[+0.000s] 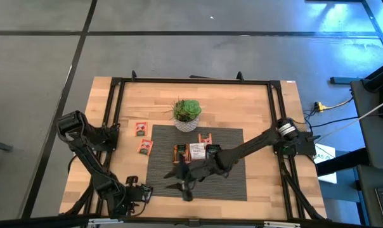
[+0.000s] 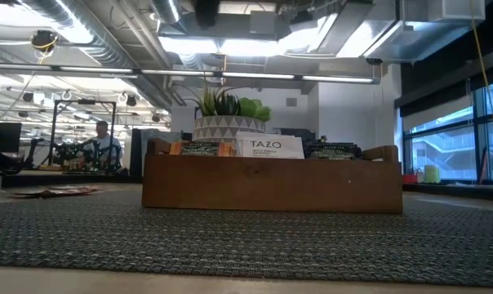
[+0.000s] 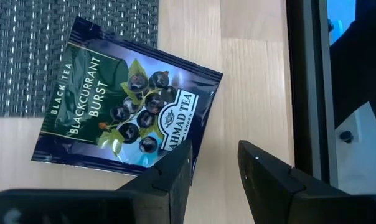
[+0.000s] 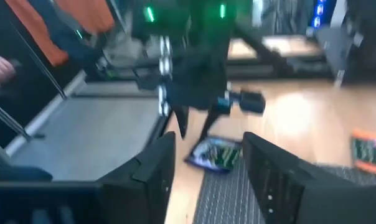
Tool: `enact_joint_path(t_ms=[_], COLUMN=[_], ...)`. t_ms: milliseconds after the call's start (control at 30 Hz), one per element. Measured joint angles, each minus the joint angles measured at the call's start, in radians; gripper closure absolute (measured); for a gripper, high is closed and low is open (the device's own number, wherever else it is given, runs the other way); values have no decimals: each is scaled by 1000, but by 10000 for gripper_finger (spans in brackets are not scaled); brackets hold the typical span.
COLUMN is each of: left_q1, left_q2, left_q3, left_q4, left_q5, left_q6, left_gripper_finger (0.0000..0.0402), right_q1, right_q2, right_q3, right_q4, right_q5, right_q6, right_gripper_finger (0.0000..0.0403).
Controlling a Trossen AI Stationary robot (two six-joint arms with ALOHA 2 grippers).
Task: Pick & Place Tea
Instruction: Put the violet tea bag into the right section of the wooden organizer
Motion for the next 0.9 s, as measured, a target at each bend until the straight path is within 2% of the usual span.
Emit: enact_joint_path(t_ms=[167,300,500,667,900], left_q1=[2,1,2,2,2], left_q2=[1,1,1,1,1], left_q3=[-1,-1,-1,-1,-1], left_q4=[4,9,12,12,19], left_q5=[-28,-74,-108,-112,-126], left_q6=[17,59,92,103,118], left_gripper_finger=[272,272,272,272,272], right_q1=[-1,-2,-9,-22,-28], right_q2=[125,202,314,388,426], right_q3=[157,254,366,403,410], right_q4=[-108,-150,-254,-283,-271], right_q5=[-1,-7,-2,-1,-12], right_q6=[43,110,319,483,582], right_gripper_finger=[177,165,180,198,212])
